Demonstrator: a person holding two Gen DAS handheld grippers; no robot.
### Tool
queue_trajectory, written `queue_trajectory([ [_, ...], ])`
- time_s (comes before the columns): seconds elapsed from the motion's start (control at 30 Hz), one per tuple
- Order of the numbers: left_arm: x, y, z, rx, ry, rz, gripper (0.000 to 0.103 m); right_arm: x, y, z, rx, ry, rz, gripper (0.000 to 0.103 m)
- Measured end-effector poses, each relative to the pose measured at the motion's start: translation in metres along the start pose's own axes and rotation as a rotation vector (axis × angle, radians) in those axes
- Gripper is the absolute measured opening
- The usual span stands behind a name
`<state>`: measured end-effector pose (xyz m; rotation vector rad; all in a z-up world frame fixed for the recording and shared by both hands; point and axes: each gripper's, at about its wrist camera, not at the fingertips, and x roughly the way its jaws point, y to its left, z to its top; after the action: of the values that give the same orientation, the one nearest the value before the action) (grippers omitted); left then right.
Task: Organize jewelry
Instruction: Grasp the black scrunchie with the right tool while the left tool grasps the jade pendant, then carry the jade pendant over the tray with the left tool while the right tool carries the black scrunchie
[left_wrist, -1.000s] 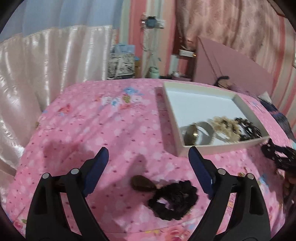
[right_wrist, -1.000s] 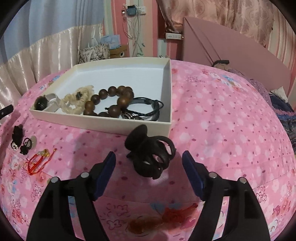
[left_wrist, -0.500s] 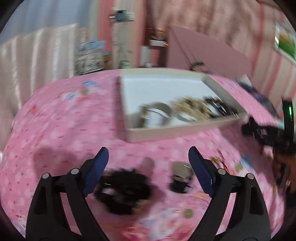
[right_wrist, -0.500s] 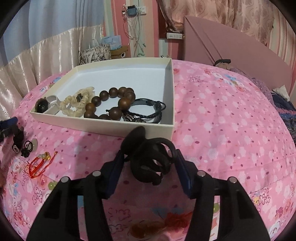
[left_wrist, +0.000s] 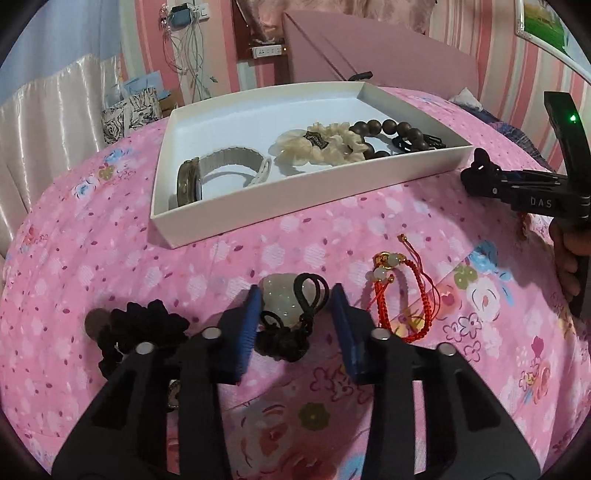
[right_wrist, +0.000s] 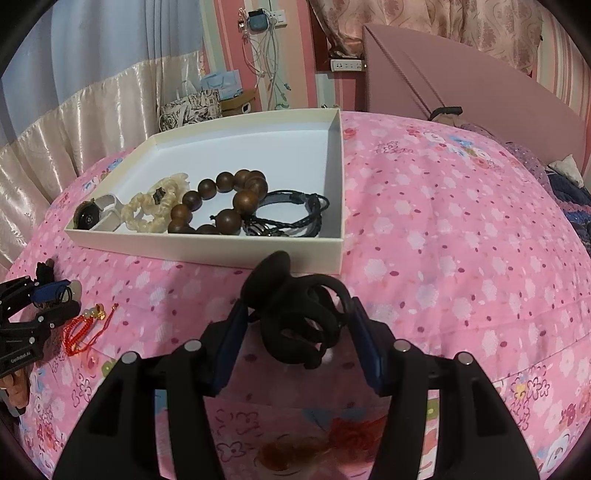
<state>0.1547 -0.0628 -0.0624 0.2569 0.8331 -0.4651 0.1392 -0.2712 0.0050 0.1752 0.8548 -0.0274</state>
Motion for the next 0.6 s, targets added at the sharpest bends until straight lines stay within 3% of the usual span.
queue_trajectory([
  [0.27, -0.007, 0.0, -0.003, -0.009, -0.03, -0.045, 0.03, -0.009, 0.002, -0.002, -0.001, -0.035, 0.033, 0.055],
  [0.33, -0.016, 0.001, 0.0, -0.015, -0.068, -0.047, 0.03, -0.017, 0.002, 0.001, 0.006, -0.06, 0.062, 0.055],
  [0.47, -0.04, 0.009, 0.016, -0.051, -0.158, -0.023, 0.03, -0.047, 0.006, 0.015, 0.017, -0.175, 0.116, 0.055],
  [0.6, -0.057, 0.014, 0.056, -0.07, -0.213, 0.014, 0.031, -0.062, 0.01, 0.045, 0.026, -0.228, 0.124, 0.055],
])
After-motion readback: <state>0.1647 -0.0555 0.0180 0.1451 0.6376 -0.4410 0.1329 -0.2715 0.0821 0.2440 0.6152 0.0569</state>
